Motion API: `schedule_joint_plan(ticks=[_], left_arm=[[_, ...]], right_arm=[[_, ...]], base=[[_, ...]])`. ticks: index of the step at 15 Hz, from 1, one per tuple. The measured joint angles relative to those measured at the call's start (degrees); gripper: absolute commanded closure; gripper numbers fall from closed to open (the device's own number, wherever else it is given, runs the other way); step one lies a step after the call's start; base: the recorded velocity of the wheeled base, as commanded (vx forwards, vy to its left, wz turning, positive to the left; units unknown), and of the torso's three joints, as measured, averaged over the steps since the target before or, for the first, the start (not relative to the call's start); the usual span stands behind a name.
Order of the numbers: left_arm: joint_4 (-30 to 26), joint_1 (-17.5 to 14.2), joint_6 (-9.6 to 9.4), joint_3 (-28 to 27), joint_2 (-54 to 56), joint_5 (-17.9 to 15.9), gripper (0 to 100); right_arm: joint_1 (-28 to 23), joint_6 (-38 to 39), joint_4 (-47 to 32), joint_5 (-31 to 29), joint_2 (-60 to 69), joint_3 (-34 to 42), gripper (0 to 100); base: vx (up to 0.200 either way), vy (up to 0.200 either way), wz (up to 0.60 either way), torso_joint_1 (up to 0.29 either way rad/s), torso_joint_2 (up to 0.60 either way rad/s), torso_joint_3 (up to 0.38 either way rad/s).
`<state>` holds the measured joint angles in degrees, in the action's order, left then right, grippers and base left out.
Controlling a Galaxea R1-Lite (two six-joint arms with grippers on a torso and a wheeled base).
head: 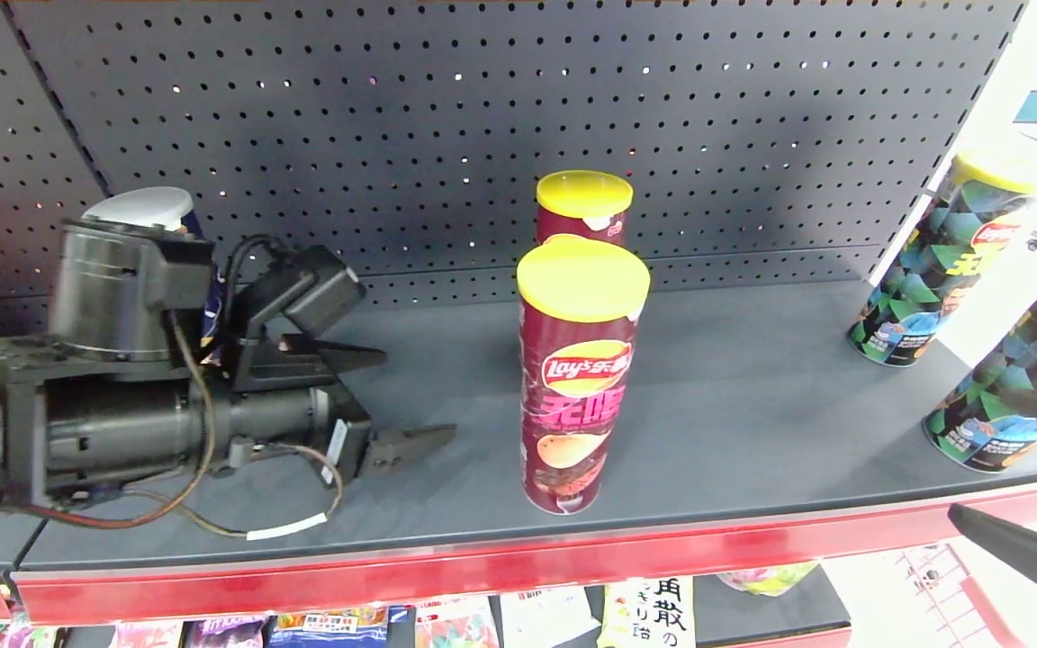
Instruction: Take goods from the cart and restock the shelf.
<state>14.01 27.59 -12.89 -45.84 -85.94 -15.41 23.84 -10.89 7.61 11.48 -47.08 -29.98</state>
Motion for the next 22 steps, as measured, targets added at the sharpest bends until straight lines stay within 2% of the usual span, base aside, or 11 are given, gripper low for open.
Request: schedule_joint_plan(ticks=[1,4,6,8,9,10,12,22], left_arm=[[-1.21,-1.46,-0.05,1.29,3.4,1.69,0],[-8.22,-4.77,-0.61,5.44,18.4,9.86,0],[-12.29,-7.28,-0.17,8.46,28.15,13.82,0],[-14.71,-13.97,0.05,10.62,35.47,15.76,0],[-15.48,-16.81,-0.05,10.9,37.77,16.42,0],[-15.62,-18.47,-0.06,10.97,39.56,16.64,0],[-15.68,-19.79,-0.13,11.17,42.01,16.66,0],[-15.84,-20.2,0.24,13.23,45.54,16.71,0]], right_arm=[[-2.13,0.0,-0.02,-0.6,1.08,0.74,0],[-11.23,-0.02,-0.04,-1.44,4.36,3.38,0],[-16.65,0.13,-0.02,-1.39,5.55,4.77,0],[-21.54,1.56,0.2,-1.39,6.02,5.75,0],[-22.33,1.83,0.2,-1.39,6.38,6.14,0],[-22.81,1.87,0.29,-1.44,6.81,6.36,0],[-23.14,1.89,0.27,-1.5,7.5,6.74,0],[-23.25,1.63,0.11,-1.67,11.95,11.26,0]], base=[[0.0,0.0,0.0,0.0,0.0,0.0],[0.0,0.0,0.0,0.0,0.0,0.0],[0.0,0.0,0.0,0.0,0.0,0.0],[0.0,0.0,0.0,0.0,0.0,0.0],[0.0,0.0,0.0,0.0,0.0,0.0],[0.0,0.0,0.0,0.0,0.0,0.0],[0.0,0.0,0.0,0.0,0.0,0.0],[-0.2,0.0,0.0,-0.001,0.01,0.003]])
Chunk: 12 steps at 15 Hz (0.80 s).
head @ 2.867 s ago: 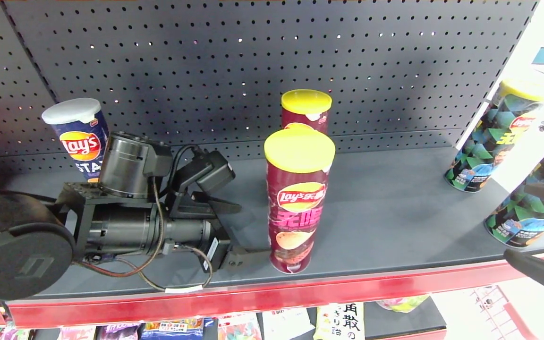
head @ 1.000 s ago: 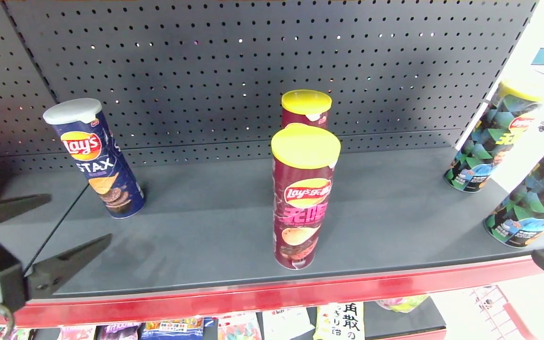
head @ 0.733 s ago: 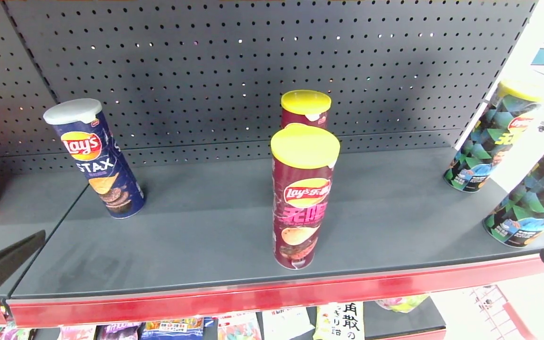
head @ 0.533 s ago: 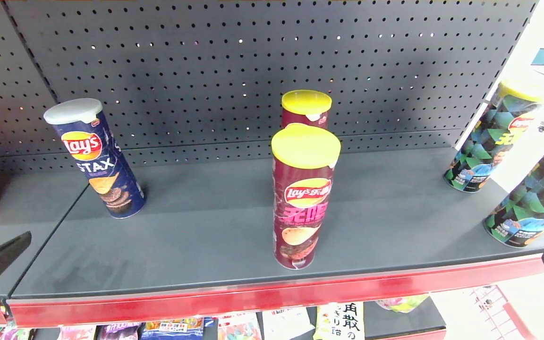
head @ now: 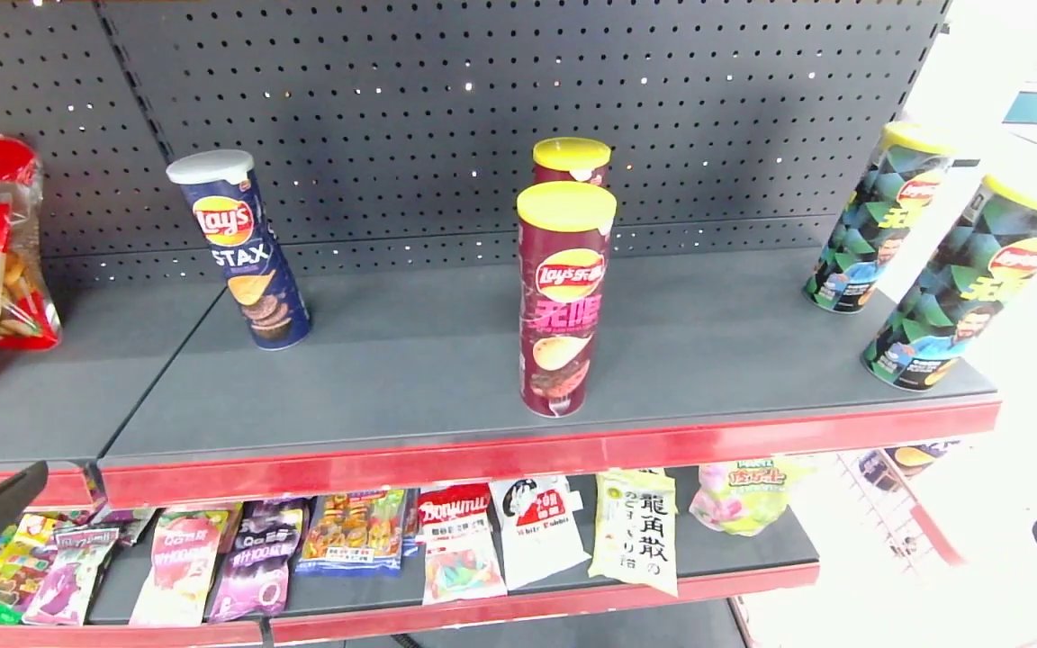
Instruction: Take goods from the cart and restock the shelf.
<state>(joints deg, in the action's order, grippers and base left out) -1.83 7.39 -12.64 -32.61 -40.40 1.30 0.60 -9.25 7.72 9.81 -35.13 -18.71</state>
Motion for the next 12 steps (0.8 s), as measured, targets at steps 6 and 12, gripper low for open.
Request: schedule_joint_plan(ticks=[6,12], left_arm=[[0.17,0.0,0.04,1.61,0.83,0.0,0],[0.22,-0.06,0.24,2.05,1.49,0.11,0]], right_arm=[[0.0,-0.22,0.05,-0.1,1.46,1.05,0],[0.02,-0.22,0.0,0.0,2.61,1.08,0]], base=[[0.0,-0.033,0.0,0.002,0.0,0.002],[0.0,-0.2,0.0,0.006,0.0,0.0]])
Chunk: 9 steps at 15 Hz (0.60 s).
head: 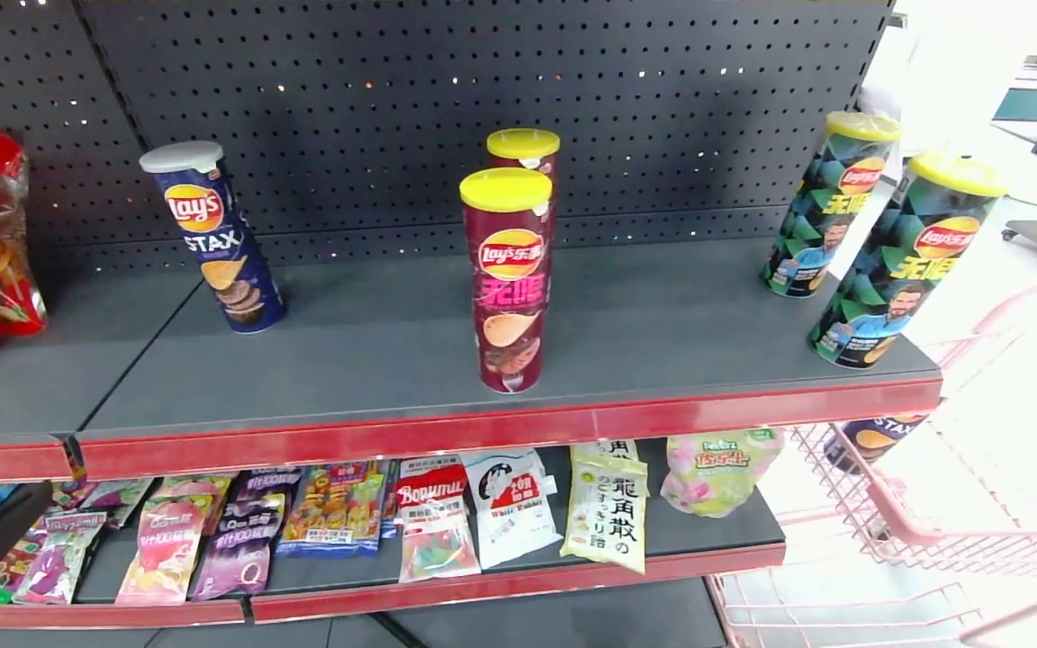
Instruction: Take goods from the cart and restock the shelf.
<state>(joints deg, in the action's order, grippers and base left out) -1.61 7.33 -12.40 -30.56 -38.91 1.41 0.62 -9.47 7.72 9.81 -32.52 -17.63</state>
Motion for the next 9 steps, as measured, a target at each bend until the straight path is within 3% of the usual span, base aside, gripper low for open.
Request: schedule_joint_plan(ticks=[9], left_arm=[[-0.11,-1.96,0.02,1.18,2.5,0.39,0]], right_arm=[[-0.05,-0.6,-0.09,0.01,0.28,-0.37,0]], base=[[0.0,-0.2,0.0,0.002,0.0,0.003]])
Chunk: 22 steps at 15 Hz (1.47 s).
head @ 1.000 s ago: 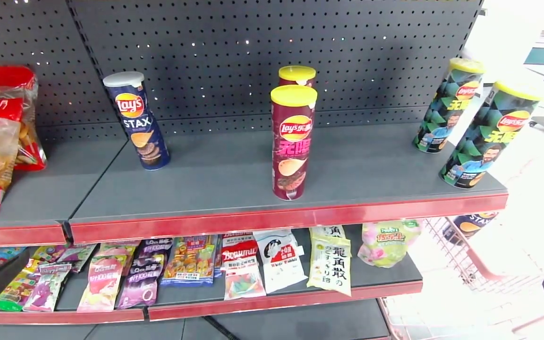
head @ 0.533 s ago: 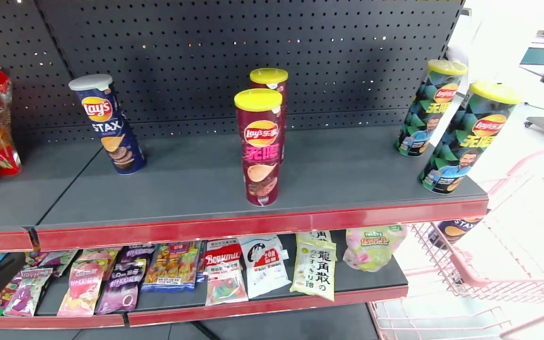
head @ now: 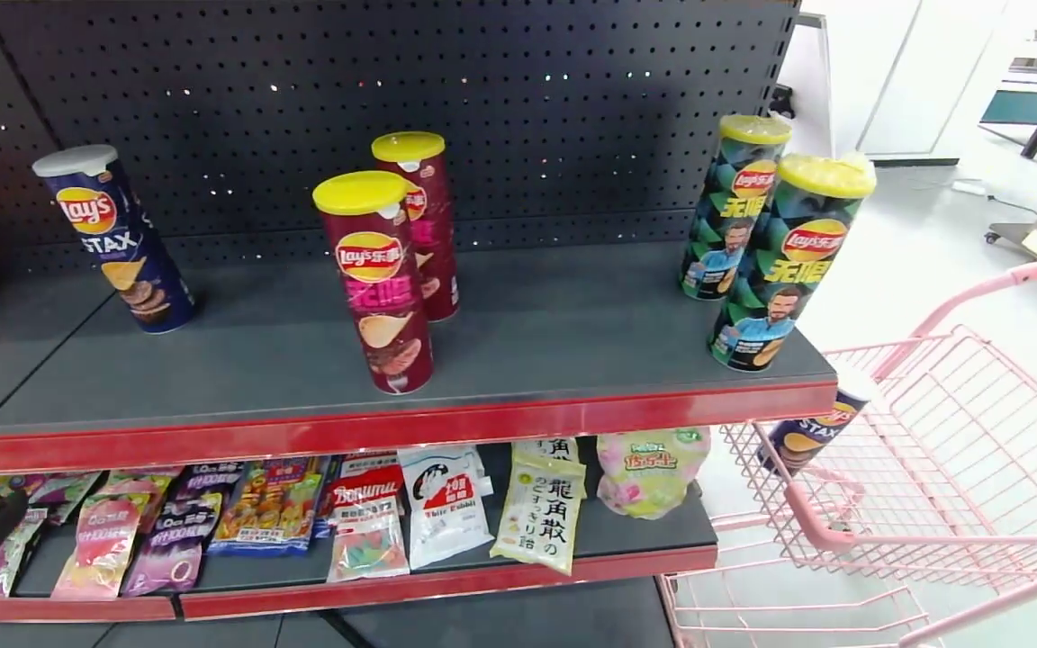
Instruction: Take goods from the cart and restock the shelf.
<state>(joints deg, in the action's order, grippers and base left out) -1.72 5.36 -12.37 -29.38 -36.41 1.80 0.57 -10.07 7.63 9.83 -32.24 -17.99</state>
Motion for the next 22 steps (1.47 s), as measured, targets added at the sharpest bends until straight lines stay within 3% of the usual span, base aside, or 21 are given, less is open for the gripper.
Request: schedule_joint_plan(ticks=[3,8,15,22], left_arm=[[-0.02,-0.02,0.0,0.39,0.37,0.33,0],[-0.02,0.0,0.0,1.38,0.52,0.3,0],[-0.02,0.0,-0.1,1.41,0.43,0.27,0],[-0.02,0.01,-0.27,1.52,0.94,0.09,0]], right_arm=[[-0.02,-0.16,0.0,0.0,-0.24,-0.02,0],[0.02,-0.11,0.0,0.0,-1.32,-0.11,0],[0.02,-0.02,0.16,-0.01,-2.89,0.02,0],[-0.16,0.0,0.39,-0.15,-4.16,-0.05,0]], base=[[0.0,-0.2,0.0,0.002,0.0,0.002],[0.0,0.0,0.0,0.0,0.0,0.0],[0.0,0.0,-0.6,0.003,0.0,0.0],[0.0,0.0,0.0,0.0,0.0,0.0]])
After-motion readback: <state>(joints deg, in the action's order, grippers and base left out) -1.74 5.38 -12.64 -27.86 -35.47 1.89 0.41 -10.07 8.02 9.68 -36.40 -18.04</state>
